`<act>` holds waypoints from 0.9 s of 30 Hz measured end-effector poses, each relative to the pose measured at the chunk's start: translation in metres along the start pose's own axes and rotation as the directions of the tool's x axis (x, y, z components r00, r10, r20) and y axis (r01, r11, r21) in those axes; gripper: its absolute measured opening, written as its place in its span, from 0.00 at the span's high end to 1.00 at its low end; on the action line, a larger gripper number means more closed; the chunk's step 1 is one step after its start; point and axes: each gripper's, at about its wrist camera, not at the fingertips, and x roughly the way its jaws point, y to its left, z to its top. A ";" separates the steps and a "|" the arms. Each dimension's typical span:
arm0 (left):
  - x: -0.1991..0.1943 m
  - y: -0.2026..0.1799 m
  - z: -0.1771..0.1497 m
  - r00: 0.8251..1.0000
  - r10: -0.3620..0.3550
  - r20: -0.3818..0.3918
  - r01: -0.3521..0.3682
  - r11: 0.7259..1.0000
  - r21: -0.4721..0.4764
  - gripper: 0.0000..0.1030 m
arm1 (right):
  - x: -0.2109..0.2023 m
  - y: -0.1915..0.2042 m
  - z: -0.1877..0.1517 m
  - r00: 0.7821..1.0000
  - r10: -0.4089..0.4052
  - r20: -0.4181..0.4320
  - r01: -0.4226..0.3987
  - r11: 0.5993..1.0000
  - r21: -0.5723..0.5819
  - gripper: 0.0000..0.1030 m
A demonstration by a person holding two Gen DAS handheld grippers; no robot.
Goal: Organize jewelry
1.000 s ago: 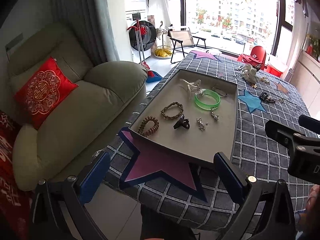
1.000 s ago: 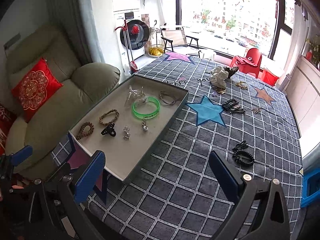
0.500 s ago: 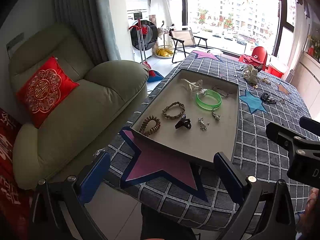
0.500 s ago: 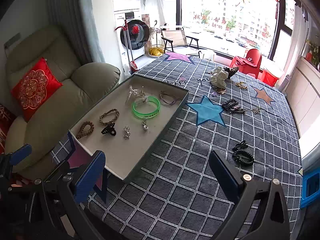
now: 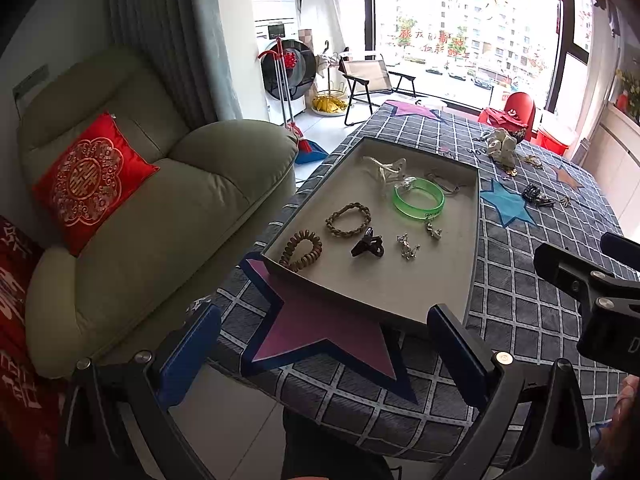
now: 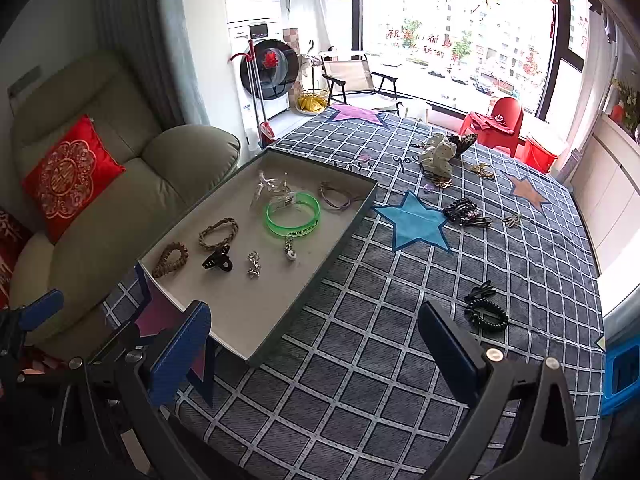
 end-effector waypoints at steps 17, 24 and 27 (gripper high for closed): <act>0.004 0.004 -0.002 1.000 -0.001 -0.010 0.001 1.000 -0.005 0.00 | 0.001 0.002 0.000 1.000 0.001 -0.002 -0.001 1.000 0.001 0.00; 0.005 0.004 -0.003 1.000 -0.001 -0.012 0.001 1.000 -0.006 0.00 | 0.001 0.002 0.000 1.000 0.002 -0.002 -0.002 1.000 0.002 0.00; 0.005 0.003 -0.003 1.000 0.000 -0.012 0.000 1.000 -0.008 0.00 | 0.001 0.002 0.000 1.000 0.001 -0.002 -0.001 1.000 0.001 0.00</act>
